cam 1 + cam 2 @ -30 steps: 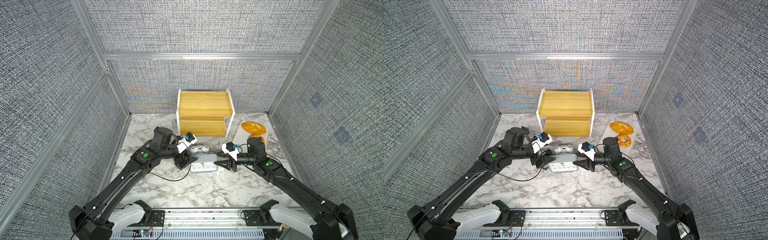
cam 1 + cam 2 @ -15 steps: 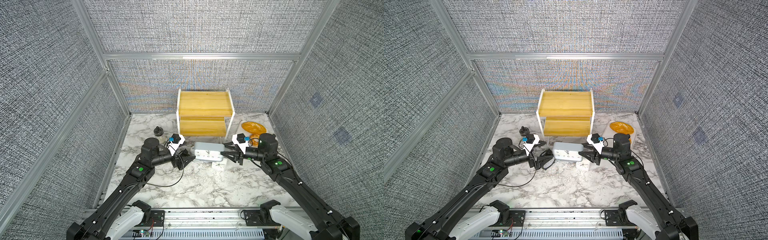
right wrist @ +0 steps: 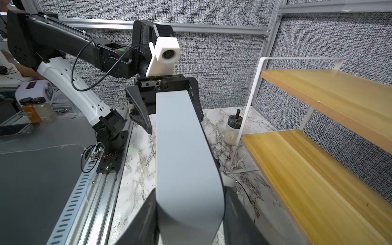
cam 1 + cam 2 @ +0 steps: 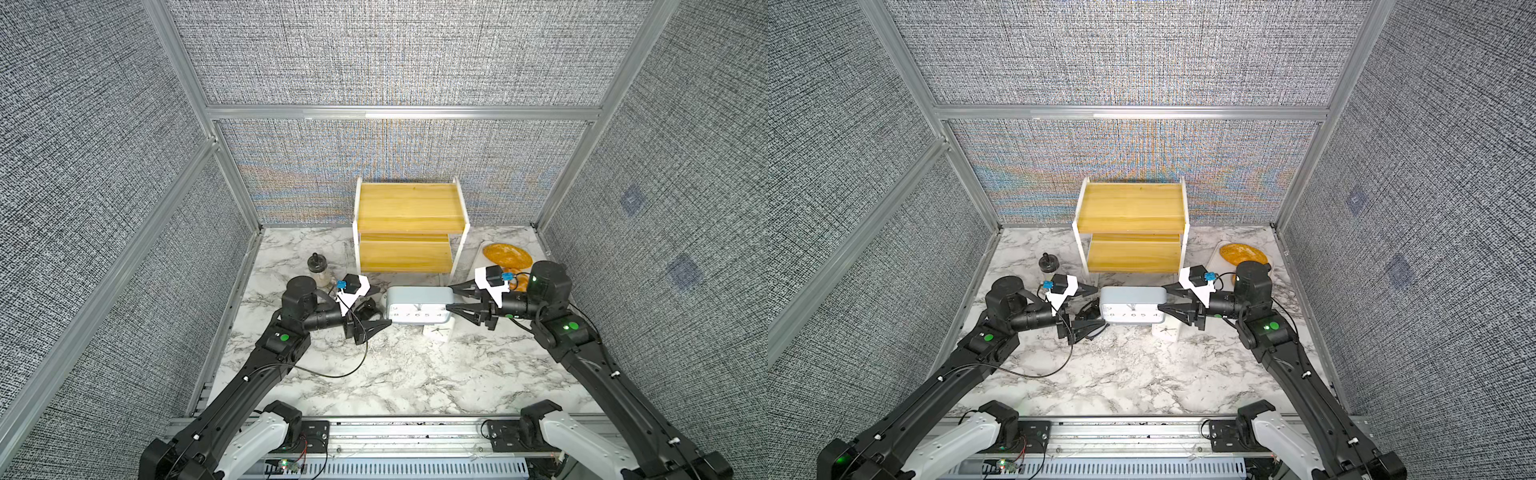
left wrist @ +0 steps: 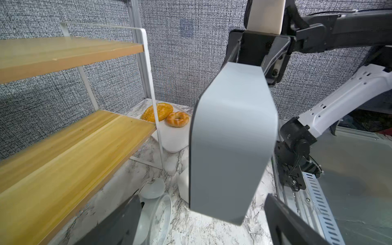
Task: Place the alarm clocks on the shelf by style
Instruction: Pick up the alarm from the center of the board.
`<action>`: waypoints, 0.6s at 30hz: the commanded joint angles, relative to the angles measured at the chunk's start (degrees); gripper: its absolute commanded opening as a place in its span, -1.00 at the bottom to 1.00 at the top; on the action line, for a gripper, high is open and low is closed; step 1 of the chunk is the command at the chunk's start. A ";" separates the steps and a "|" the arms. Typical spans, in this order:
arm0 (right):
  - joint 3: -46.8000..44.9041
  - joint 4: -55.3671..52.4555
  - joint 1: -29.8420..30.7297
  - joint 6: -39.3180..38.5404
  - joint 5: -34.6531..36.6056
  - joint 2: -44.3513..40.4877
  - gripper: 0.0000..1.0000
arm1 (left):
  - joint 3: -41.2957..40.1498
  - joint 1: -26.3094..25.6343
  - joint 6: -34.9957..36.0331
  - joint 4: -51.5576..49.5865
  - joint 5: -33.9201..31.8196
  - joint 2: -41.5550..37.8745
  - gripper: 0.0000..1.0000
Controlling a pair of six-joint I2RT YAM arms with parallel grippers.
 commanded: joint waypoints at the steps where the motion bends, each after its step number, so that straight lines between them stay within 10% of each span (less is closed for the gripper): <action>1: 0.94 0.86 0.00 -0.49 -3.40 0.32 -0.41 | 0.49 0.14 1.29 1.78 2.90 0.44 0.92; 18: 0.91 1.92 0.68 -0.10 -0.71 2.21 -0.42 | 3.14 0.13 2.66 -1.09 9.10 4.33 0.54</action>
